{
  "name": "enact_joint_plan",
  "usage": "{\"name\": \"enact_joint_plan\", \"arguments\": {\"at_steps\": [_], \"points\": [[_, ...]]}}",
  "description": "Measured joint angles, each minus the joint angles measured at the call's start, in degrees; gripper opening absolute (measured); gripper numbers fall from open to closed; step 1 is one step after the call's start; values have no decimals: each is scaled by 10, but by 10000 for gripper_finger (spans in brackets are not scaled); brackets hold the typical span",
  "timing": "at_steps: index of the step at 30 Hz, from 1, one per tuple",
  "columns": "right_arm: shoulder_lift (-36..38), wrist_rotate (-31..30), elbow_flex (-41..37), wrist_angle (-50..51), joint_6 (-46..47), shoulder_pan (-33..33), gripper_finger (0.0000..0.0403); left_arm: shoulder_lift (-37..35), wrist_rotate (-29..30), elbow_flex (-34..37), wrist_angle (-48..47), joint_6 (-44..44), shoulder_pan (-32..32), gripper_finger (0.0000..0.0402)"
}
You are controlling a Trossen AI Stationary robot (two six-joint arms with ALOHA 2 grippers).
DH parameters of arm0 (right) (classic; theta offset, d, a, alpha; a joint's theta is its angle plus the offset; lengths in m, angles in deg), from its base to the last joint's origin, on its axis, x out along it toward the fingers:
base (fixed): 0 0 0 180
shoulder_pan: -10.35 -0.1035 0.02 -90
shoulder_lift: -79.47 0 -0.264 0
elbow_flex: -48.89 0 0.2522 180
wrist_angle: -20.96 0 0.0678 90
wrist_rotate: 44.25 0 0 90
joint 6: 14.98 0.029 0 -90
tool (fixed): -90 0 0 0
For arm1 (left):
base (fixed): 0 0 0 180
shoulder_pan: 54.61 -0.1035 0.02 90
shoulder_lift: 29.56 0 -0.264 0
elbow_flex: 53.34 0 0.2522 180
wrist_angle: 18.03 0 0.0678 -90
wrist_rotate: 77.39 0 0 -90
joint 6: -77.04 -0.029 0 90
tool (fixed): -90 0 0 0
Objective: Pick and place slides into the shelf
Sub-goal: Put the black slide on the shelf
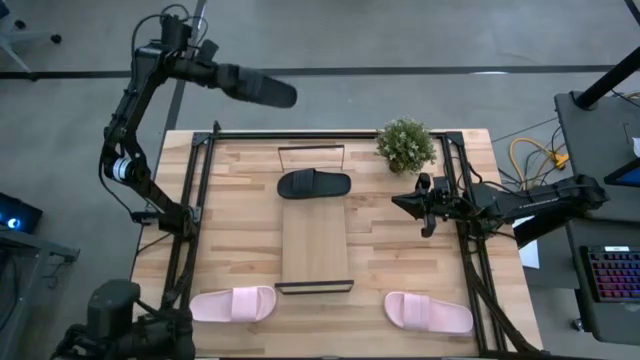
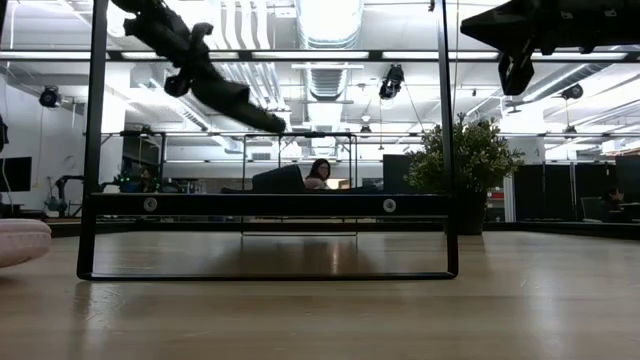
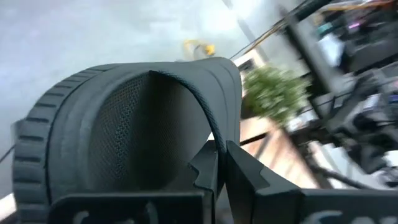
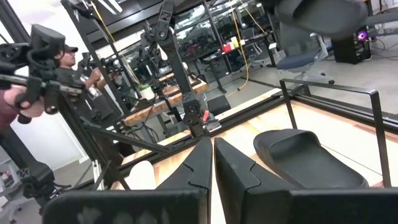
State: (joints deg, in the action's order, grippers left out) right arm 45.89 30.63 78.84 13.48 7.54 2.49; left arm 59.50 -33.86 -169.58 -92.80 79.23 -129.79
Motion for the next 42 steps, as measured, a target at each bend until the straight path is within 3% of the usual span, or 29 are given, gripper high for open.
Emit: {"name": "enact_joint_plan", "arguments": {"at_steps": [7, 13, 23, 33, 42], "points": [[0, 0, 0, -2, 0, 0, 9, -18, -41, -7, 104, 75, 29, 0], [0, 0, 0, -3, 0, 0, 9, -33, -43, -6, 174, 110, 55, 0], [0, 0, 0, -3, 0, 0, 9, -65, -42, -5, 210, 125, 107, 0], [0, 0, 0, -3, 0, 0, 9, -106, -6, -3, 249, 125, 166, 0], [0, 0, 0, -3, 0, 0, 9, -122, 65, 8, 261, 102, 233, 0]]}}
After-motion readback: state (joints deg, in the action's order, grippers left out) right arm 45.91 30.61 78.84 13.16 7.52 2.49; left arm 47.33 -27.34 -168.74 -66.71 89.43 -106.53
